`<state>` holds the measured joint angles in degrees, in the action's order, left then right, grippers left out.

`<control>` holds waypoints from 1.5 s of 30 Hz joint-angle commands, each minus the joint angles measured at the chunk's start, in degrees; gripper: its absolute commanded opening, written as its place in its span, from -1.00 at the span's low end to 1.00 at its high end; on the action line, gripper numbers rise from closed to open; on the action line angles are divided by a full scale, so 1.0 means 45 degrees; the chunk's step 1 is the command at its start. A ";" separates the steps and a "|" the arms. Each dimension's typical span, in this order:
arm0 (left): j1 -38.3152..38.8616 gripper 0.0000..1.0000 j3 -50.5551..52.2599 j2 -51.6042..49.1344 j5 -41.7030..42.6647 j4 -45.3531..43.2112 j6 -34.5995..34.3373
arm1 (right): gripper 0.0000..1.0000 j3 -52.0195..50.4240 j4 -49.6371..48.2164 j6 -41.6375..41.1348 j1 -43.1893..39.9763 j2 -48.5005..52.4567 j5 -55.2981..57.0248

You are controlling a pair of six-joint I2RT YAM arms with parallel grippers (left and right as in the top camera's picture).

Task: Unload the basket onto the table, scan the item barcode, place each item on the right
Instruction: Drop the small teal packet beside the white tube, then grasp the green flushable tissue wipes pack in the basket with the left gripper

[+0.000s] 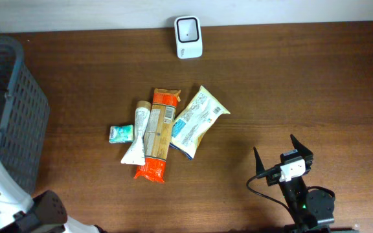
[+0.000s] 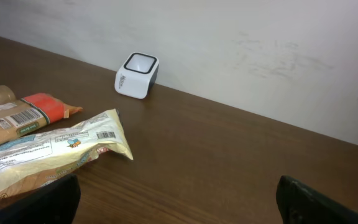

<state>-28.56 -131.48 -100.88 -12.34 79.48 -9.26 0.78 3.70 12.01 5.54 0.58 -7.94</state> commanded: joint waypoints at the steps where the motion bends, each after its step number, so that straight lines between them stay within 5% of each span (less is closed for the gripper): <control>1: -0.1239 0.98 0.1962 -0.0238 -0.0102 -0.0641 -0.0466 | 0.97 -0.0102 0.0034 -0.0053 -0.0092 -0.0087 0.0063; 9: -0.2720 0.98 0.7252 -0.0335 -0.0121 -0.5105 0.0593 | 0.97 -0.0102 0.0034 -0.0053 -0.0092 -0.0083 0.0063; 20: -0.2900 0.99 0.9607 -0.2137 -0.0131 -0.9554 0.6183 | 0.97 -0.0102 0.0034 -0.0053 -0.0092 -0.0087 0.0063; 30: -0.3225 0.98 0.9607 -0.3745 -0.0126 -1.0812 0.9607 | 0.97 -0.0102 0.0034 -0.0053 -0.0092 -0.0087 0.0063; 37: -0.4231 1.00 0.9607 -0.4065 0.1666 -1.1594 0.9738 | 0.97 -0.0102 0.0034 -0.0053 -0.0092 -0.0083 0.0063; 45: -0.4381 0.76 0.9617 -0.5333 0.2137 -1.1225 0.9734 | 0.97 -0.0102 0.0034 -0.0053 -0.0092 -0.0087 0.0063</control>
<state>-48.14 -88.86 -121.54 -4.01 27.57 33.54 0.78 3.73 12.01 5.54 0.58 -7.94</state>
